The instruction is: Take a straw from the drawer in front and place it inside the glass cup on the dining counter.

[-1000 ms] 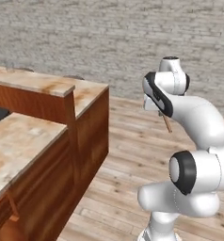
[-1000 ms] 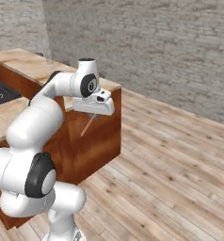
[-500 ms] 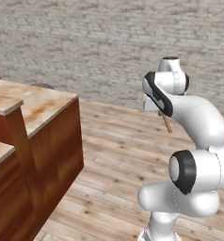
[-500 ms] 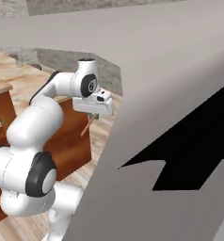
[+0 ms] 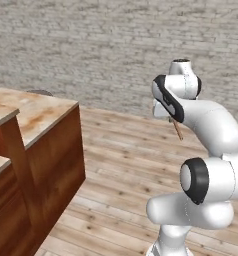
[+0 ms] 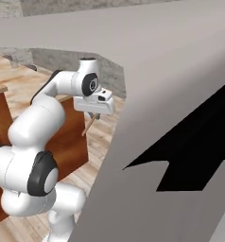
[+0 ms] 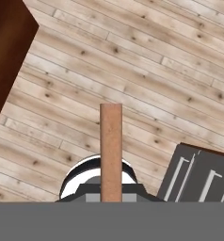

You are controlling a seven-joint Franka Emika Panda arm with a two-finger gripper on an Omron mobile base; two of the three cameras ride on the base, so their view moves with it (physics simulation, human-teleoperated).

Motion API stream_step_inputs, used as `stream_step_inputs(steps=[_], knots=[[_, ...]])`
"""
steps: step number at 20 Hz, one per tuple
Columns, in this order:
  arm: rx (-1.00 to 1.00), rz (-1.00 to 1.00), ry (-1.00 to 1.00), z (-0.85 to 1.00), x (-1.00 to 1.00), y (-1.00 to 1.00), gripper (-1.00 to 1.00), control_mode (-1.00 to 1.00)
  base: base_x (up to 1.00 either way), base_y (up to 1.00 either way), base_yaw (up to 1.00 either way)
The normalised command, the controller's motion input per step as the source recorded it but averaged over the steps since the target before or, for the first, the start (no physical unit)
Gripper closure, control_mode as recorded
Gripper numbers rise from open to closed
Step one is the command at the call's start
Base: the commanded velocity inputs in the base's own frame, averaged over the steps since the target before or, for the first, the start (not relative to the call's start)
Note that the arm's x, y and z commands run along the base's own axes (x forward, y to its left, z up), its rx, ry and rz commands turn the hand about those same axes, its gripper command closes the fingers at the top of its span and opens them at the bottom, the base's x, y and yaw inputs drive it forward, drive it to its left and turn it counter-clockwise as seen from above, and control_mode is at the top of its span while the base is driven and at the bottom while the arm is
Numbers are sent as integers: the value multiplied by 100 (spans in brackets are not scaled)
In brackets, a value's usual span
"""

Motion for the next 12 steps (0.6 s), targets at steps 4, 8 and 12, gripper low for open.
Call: stream_step_inputs(steps=[4,8,12], knots=[[0,0,0,0,0,0,100,100,79,-53,7],[0,0,0,0,0,0,100,100,81,1,3],[0,0,0,0,0,0,100,100,87,18,-1]])
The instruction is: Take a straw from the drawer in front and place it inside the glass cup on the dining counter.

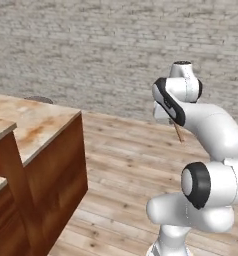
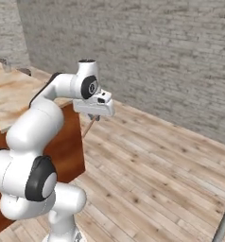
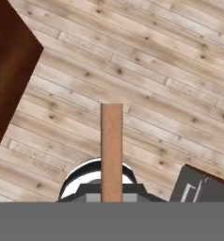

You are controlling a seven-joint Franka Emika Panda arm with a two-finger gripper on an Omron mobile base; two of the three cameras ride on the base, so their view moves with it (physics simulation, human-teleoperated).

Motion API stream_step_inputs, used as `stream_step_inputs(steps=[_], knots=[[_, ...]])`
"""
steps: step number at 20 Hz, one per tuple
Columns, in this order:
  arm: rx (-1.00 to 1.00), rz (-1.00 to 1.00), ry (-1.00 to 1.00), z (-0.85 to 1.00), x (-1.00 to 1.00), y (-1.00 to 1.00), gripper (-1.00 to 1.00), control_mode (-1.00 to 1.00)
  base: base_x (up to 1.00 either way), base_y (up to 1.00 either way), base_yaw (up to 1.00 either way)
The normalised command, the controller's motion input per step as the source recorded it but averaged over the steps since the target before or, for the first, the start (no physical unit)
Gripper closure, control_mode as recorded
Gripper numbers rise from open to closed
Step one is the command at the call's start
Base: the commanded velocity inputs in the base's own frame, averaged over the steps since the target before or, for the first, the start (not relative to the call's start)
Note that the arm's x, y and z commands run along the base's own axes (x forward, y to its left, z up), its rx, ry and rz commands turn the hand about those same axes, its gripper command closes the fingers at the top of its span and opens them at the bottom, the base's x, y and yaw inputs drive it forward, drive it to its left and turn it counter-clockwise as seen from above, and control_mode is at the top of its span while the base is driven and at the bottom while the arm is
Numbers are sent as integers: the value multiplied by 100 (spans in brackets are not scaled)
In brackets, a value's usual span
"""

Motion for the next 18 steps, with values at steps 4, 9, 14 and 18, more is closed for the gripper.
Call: stream_step_inputs(steps=[4,9,14,18], knots=[[0,0,0,0,0,0,100,100,100,5,-3],[0,0,0,0,0,0,100,100,100,-4,0],[0,0,0,0,0,0,100,100,100,-21,6],[0,0,0,0,0,0,100,100,100,-30,25]])
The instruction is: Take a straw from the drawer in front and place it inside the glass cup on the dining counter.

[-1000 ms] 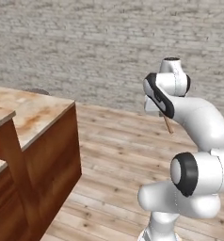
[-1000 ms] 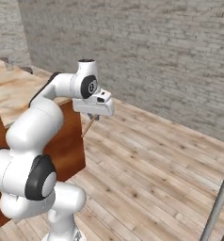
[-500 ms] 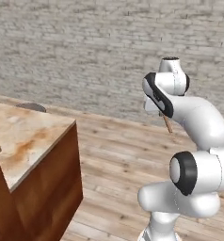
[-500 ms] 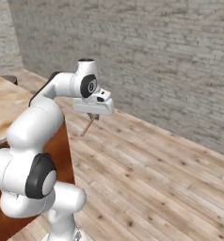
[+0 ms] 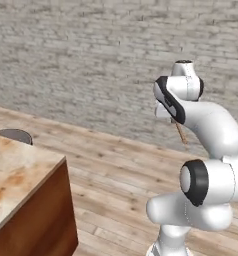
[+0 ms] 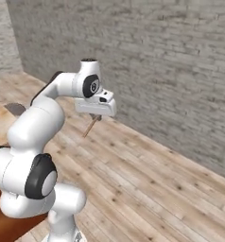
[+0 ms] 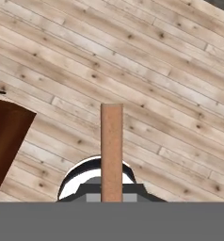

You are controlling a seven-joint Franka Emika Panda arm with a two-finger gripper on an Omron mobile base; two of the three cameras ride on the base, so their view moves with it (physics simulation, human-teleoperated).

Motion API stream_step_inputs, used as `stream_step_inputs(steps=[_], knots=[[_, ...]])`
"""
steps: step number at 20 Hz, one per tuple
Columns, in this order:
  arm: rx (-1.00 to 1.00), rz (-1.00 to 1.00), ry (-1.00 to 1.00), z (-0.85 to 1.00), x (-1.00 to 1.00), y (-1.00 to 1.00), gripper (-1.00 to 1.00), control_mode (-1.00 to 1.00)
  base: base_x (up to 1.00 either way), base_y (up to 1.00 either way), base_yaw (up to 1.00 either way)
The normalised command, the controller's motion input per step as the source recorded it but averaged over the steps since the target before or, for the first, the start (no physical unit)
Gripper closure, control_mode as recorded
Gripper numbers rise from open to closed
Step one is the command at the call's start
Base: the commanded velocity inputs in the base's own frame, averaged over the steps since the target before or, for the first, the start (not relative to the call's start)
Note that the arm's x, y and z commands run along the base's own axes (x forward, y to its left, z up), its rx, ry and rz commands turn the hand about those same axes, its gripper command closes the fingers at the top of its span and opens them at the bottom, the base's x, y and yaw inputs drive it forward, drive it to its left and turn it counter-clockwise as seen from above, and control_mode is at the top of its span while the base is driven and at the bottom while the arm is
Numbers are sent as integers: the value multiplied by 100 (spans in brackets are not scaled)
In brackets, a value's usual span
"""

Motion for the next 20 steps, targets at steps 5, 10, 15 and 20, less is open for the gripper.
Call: stream_step_inputs(steps=[5,10,15,20], knots=[[0,0,0,0,0,0,100,100,100,-36,37],[0,0,0,0,0,0,100,100,100,-48,52],[0,0,0,0,0,0,100,100,97,-45,71],[0,0,0,0,0,0,100,100,74,-25,86]])
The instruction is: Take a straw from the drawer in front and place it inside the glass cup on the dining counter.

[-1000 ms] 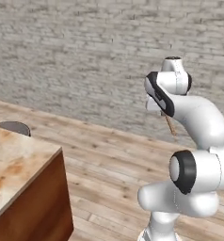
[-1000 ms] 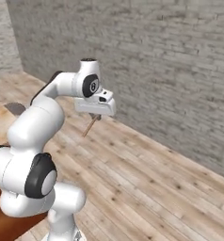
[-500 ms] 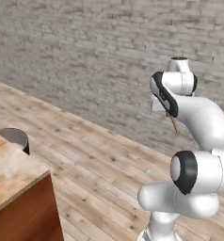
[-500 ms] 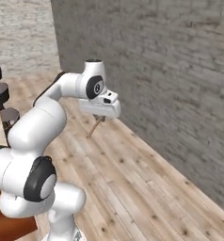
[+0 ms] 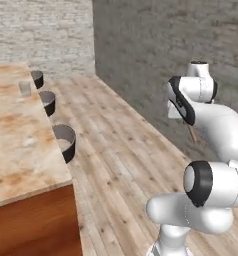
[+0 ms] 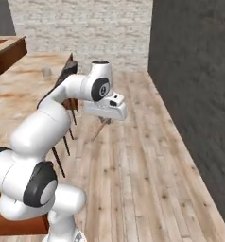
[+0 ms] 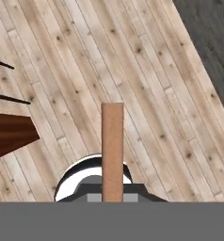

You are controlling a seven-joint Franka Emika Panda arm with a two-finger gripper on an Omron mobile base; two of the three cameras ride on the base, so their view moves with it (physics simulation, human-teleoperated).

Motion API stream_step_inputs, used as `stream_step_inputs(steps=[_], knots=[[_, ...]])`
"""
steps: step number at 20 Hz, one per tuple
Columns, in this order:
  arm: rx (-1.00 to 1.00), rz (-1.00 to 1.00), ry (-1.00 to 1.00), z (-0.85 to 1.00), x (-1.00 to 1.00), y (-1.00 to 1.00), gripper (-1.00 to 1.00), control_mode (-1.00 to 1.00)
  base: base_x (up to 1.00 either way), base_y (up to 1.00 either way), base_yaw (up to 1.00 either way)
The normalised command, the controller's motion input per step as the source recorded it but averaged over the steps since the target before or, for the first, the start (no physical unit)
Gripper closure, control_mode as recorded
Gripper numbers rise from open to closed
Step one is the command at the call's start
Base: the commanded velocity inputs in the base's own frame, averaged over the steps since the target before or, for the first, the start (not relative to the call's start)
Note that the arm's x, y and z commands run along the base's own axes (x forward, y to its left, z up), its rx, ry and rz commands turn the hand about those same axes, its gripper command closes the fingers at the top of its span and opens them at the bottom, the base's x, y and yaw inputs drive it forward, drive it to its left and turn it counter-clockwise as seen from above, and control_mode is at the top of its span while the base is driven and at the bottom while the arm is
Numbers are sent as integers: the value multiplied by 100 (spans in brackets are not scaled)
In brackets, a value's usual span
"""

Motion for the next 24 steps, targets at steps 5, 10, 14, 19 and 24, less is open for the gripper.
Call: stream_step_inputs(steps=[5,10,14,19,24], knots=[[0,0,0,0,0,0,100,100,75,-4,92],[0,0,0,0,0,0,100,100,73,-12,90],[0,0,0,0,0,0,100,100,48,-47,83],[0,0,0,0,0,0,100,100,-3,-99,52],[0,0,0,0,0,0,100,100,-36,-100,34]])
